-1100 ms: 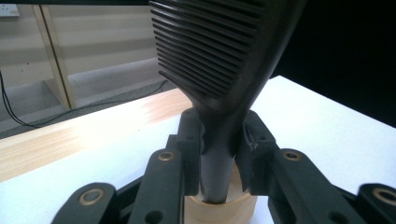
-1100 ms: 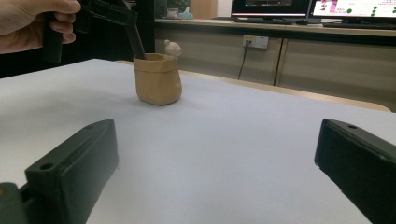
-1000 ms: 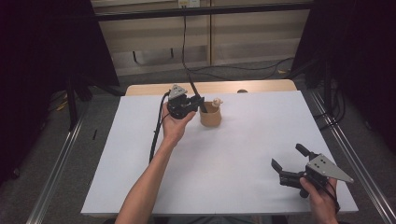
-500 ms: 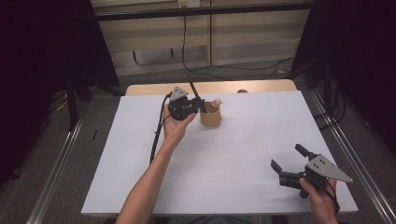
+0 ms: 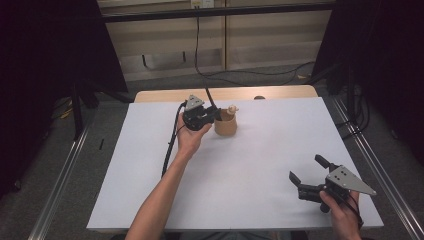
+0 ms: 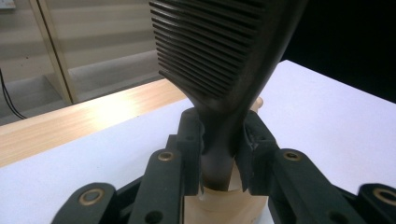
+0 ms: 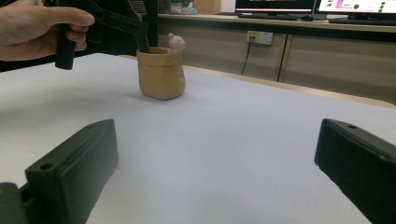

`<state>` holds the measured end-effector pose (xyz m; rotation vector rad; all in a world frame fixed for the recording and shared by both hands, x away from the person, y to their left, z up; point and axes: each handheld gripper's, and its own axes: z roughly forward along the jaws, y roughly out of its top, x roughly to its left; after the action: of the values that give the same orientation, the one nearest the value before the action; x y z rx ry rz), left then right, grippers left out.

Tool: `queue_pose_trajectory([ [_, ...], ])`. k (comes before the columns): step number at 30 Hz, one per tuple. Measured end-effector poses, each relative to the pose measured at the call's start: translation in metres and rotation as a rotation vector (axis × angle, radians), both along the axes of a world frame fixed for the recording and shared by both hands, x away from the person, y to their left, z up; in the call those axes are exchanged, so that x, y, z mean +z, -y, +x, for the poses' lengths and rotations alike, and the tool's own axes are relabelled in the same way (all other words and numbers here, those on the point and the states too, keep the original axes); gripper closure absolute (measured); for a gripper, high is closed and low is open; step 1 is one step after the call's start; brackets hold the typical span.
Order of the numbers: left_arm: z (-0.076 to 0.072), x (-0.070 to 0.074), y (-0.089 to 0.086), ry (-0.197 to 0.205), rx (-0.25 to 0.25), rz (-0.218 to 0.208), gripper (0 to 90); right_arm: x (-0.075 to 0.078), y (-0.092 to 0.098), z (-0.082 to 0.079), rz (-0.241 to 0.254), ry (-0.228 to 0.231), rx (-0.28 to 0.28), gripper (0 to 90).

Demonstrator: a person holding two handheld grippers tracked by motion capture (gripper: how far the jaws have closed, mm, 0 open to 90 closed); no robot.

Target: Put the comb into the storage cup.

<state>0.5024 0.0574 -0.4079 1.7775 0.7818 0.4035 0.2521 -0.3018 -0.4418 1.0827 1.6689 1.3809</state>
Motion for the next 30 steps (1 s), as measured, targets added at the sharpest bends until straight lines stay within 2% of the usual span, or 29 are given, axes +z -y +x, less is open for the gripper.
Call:
queue_pose_trajectory([
  [10, 0.0027, -0.0094, 0.0008, -0.003, -0.001, 0.023, 73.0, 0.0, 0.0003, 0.0003, 0.007, 0.002, 0.001, 0.0],
  [12, 0.0024, -0.0093, 0.0016, 0.01, -0.006, 0.03, 72.9, 0.0, 0.0002, 0.0001, 0.004, 0.002, 0.004, 0.0],
  [18, 0.0029, -0.0098, 0.0008, 0.01, -0.003, 0.026, 72.7, -0.0001, 0.0, 0.0001, 0.006, 0.002, 0.006, 0.0],
  [22, 0.0027, -0.0088, 0.0024, 0.022, -0.004, 0.048, 72.3, -0.0004, 0.0, 0.0003, 0.006, -0.001, 0.007, 0.0],
  [25, 0.0029, -0.0096, 0.0015, 0.022, -0.001, 0.041, 72.4, -0.0004, -0.0005, 0.0002, 0.001, -0.001, 0.01, 0.0],
  [30, 0.0018, -0.01, 0.0006, 0.0, -0.005, 0.032, 71.6, -0.0003, -0.0004, 0.0002, -0.001, 0.0, 0.009, 0.0],
])
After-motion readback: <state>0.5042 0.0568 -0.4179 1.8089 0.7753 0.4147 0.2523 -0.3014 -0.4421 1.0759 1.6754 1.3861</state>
